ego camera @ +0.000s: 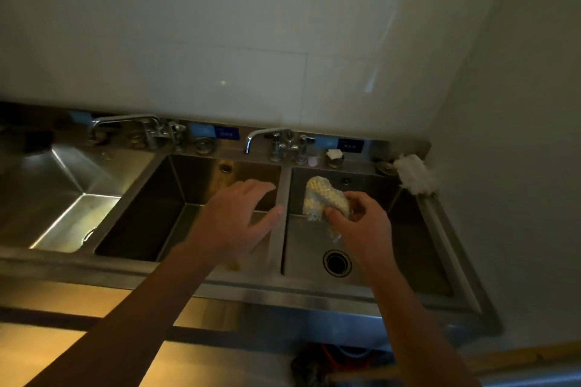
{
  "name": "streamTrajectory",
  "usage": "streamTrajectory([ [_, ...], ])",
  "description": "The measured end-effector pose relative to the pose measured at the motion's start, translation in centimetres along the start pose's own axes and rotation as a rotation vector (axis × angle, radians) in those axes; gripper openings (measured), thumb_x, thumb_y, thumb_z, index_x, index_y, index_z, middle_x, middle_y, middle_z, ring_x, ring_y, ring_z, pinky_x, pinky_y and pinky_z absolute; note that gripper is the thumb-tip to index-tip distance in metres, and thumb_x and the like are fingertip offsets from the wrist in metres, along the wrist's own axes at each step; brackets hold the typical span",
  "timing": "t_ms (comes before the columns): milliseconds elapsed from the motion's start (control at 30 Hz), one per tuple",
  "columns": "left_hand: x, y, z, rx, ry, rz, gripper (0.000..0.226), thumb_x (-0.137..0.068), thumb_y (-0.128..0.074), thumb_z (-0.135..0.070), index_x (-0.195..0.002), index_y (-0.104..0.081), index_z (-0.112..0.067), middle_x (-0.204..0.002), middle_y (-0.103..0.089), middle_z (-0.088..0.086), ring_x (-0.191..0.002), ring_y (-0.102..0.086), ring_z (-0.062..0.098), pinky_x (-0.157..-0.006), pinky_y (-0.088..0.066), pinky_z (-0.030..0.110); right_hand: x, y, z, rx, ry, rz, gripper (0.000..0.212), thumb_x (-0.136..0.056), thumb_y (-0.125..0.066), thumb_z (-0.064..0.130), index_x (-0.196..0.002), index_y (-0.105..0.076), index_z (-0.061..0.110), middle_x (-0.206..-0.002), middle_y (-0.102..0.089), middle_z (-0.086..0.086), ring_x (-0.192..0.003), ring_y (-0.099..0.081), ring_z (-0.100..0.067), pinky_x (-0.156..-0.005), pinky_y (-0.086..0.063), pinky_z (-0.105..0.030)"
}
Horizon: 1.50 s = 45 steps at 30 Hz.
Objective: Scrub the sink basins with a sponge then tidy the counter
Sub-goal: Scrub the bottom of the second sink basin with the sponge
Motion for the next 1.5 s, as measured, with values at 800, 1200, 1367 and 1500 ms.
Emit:
streamTrajectory([
  [800, 2.8, 5.9, 29.7, 0.148, 0.201, 0.031, 0.058, -0.091, -0.042, -0.065, -0.137, -0.051, -0.03, -0.13, -0.06, -0.008, -0.113, -0.057, 0.009, -0.089, -0.049, 0.034, -2.3, -28.3, 9.0, -0.024, -0.059, 0.132, 0.039, -0.079, -0.076, 0.044, -0.113, -0.06, 0.037, -0.11, -0.064, 0.009, -0.095, -0.065, -0.004, -0.075, -0.06, -0.026],
  [1200, -0.8, 2.2, 29.7, 0.066, 0.309, 0.103, 0.065, -0.088, -0.036, -0.071, -0.136, -0.05, -0.031, -0.128, -0.06, -0.008, -0.108, -0.059, 0.008, -0.088, -0.053, 0.038, -8.1, -29.9, 3.5, -0.129, -0.119, 0.208, 0.038, -0.079, -0.079, 0.04, -0.114, -0.064, 0.032, -0.109, -0.065, 0.008, -0.094, -0.062, -0.002, -0.073, -0.054, -0.02],
  [1367, -1.8, 0.8, 29.3, 0.062, 0.329, 0.127, 0.067, -0.087, -0.035, -0.072, -0.138, -0.05, -0.031, -0.129, -0.061, -0.007, -0.109, -0.058, 0.008, -0.089, -0.052, 0.036, -9.5, -30.3, 2.1, -0.141, -0.151, 0.244, 0.039, -0.08, -0.079, 0.037, -0.115, -0.065, 0.028, -0.109, -0.064, 0.007, -0.093, -0.061, -0.001, -0.069, -0.048, -0.016],
  [1500, -2.8, 0.1, 29.6, 0.066, 0.327, 0.129, 0.065, -0.089, -0.036, -0.07, -0.137, -0.051, -0.03, -0.129, -0.061, -0.006, -0.11, -0.058, 0.009, -0.091, -0.051, 0.038, -10.7, -30.6, 2.0, -0.159, -0.167, 0.251, 0.041, -0.08, -0.079, 0.038, -0.116, -0.064, 0.028, -0.113, -0.064, 0.006, -0.096, -0.063, -0.003, -0.07, -0.051, -0.019],
])
Point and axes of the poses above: each hand's wrist, its own x-axis away from the middle knuckle, its own y-axis out of the back of the hand, z = x × y, the point moved 8 cm from there along -x, towards the middle knuckle
